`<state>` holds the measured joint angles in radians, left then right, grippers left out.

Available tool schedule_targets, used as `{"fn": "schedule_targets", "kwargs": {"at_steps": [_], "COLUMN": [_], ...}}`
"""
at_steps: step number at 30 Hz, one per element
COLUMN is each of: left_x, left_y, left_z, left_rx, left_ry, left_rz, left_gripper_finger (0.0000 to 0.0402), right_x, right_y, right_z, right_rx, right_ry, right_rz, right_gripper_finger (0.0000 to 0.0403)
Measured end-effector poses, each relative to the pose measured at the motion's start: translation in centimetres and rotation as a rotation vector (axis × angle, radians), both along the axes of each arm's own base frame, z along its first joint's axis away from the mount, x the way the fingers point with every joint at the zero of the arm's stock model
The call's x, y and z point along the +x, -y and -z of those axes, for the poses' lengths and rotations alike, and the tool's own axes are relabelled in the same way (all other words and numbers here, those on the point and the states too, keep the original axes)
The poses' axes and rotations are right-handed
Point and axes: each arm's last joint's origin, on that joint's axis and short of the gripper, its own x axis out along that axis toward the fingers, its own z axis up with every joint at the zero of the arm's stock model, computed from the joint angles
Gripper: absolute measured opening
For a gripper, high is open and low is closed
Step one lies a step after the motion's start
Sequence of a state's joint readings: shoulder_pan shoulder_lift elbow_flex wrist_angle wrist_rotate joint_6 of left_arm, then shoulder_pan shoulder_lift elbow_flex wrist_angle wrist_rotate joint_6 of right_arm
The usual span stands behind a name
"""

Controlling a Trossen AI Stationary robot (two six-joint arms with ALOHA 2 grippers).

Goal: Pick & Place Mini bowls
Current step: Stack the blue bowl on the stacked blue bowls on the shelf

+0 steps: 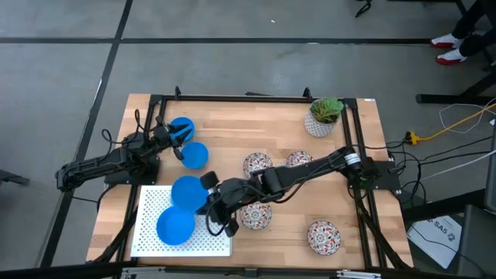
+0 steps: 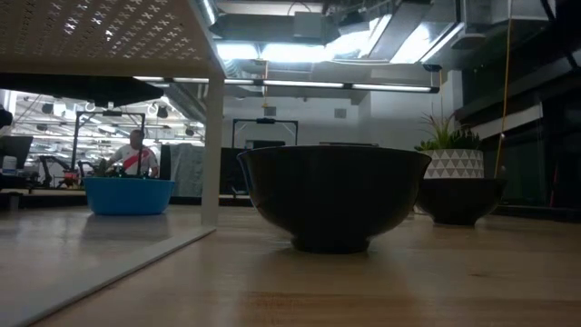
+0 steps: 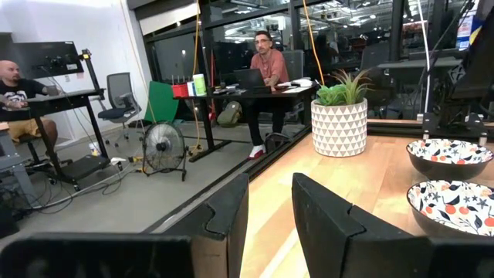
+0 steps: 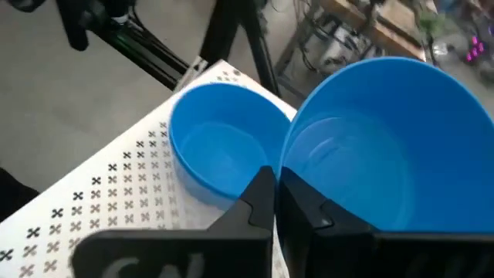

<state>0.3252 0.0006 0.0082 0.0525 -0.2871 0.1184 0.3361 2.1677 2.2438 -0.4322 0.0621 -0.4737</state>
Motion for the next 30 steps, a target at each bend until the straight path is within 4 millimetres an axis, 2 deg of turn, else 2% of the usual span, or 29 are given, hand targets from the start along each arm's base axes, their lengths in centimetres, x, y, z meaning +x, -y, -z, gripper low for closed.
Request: {"fn": "schedule_targets", "kwargs": {"at_steps": [6,11,17,22,30], "left_x": [0.0,0.0,0.0,0.0,0.0], "left_y": [0.0,0.0,0.0,0.0,0.0], "left_z": [0.0,0.0,0.0,0.0,0.0], "left_rx": [0.000,0.000,0.000,0.000,0.000], "left_ry": [0.000,0.000,0.000,0.000,0.000], "left_rz": [0.000,0.000,0.000,0.000,0.000], "left_gripper_finger": [0.0098,0.0098,0.0098,0.0098,0.0098], "right_x": [1.4,1.3,1.9,2.5,2.6], "right_y": [-1.5,-2.3,-2.9,-3.1,-3.0], "right_z": [0.5,0.6,2.1,3.1,3.2], "right_rx": [-0.080,-0.136,-0.135,-0.133,-0.141], "right_ry": [0.059,0.108,0.082,0.081,0.083], "right_rz": [-0.074,-0.162,-0.239,-0.246,-0.221], "right_gripper_finger": [0.0009,0.0009,0.0010,0.0010,0.0026]}}
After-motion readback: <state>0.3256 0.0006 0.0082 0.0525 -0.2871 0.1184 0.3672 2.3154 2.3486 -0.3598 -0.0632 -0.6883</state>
